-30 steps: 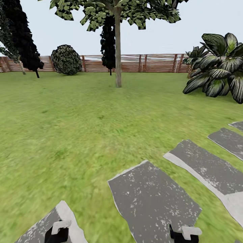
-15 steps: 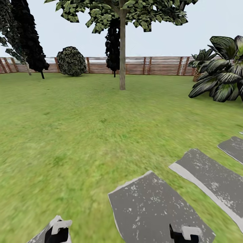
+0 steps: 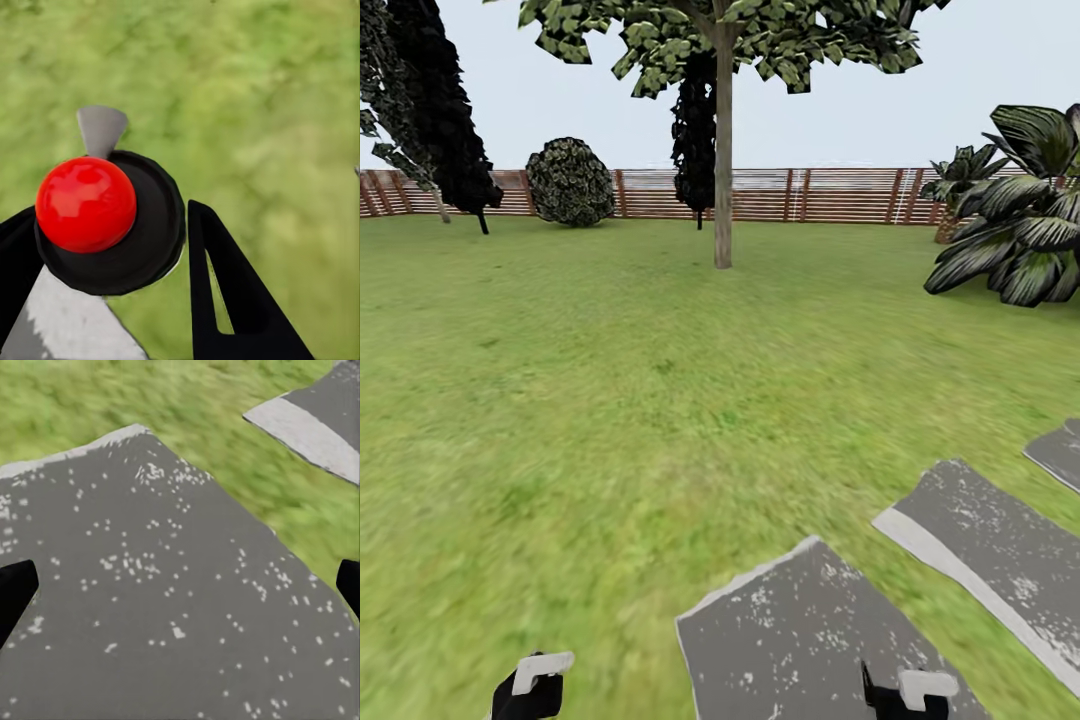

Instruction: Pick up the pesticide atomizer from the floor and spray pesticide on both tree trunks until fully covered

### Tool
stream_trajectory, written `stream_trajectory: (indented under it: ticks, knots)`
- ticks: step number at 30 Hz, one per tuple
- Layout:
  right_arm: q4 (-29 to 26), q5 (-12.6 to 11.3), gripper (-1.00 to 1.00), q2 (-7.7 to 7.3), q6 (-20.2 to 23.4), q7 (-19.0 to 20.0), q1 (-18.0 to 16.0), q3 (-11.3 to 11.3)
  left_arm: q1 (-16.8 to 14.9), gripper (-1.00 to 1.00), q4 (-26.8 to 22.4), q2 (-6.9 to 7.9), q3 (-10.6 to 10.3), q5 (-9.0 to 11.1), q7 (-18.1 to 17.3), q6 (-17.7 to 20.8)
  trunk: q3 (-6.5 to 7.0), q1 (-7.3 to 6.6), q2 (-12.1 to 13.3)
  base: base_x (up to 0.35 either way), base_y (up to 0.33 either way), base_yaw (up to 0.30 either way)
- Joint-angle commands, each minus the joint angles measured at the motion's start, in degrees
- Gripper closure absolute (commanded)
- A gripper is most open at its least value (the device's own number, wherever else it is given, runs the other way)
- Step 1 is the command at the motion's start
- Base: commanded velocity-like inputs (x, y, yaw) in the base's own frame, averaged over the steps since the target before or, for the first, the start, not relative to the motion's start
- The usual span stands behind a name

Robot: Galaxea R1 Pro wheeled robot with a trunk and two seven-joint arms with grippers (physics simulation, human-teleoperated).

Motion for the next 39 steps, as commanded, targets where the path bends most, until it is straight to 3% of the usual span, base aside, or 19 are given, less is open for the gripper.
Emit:
stream_trajectory:
  ticks: [1, 39]
  knots:
    - [0.1, 0.6, -1.00, 0.03, -0.2, -0.2, 0.0, -0.3, 0.0, 1.00, 0.0, 0.00, 0.0, 0.3, 0.0, -0.2, -0.05, 0.02, 0.0, 0.337, 0.000, 0.000]
    - [0.1, 0.6, -1.00, 0.02, -0.2, -0.2, 0.0, -0.3, 0.0, 1.00, 0.0, 0.00, 0.0, 0.3, 0.0, -0.2, 0.36, 0.02, 0.0, 0.337, 0.000, 0.000]
